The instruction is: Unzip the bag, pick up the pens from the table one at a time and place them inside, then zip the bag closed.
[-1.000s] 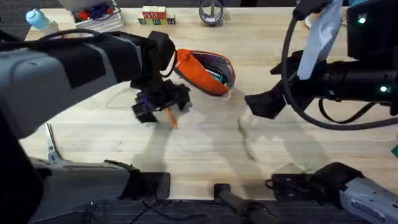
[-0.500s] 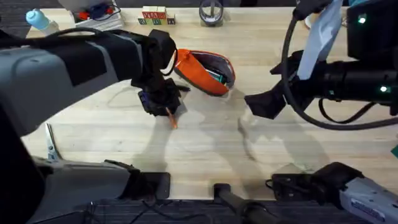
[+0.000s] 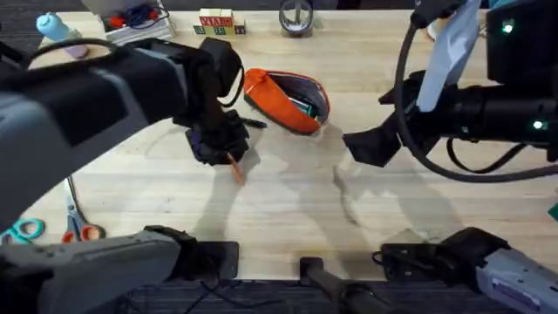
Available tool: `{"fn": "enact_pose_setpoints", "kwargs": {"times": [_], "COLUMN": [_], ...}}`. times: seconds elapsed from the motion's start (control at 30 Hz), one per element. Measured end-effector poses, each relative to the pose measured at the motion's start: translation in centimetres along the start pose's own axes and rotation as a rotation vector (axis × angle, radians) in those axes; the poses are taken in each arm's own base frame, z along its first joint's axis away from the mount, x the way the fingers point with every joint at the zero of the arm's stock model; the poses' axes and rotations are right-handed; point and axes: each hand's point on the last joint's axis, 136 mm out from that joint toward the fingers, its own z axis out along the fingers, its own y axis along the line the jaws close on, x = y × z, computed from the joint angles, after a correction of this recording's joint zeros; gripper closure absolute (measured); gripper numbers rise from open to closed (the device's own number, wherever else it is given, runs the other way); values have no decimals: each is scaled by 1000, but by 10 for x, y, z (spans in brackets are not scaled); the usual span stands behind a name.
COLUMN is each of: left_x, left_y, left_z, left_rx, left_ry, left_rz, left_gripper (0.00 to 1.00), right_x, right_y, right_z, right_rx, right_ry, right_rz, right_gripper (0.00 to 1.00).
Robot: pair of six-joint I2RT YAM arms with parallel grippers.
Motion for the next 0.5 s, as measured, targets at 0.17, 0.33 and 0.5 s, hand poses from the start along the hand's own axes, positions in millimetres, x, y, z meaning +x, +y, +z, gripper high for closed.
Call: {"fn": "enact_pose_setpoints", "kwargs": {"times": [0.17,0.33,0.5], "left_x": [11,10,17], "left_y": [12,4,-18], "left_z": [-15,-32,-46], "left_rx": [-41,-12,90], "left_ry": [32,40,95], "left_rz": [-2,-2,0], "left_gripper": [957,957,958], "right_x": [0,0,0], "right_y": [0,0,0], "right_z": [0,0,0], "right_rx": [0,0,0], "right_ry": [0,0,0], "right_rz": [0,0,0], "right_gripper": [4,4,4]}}
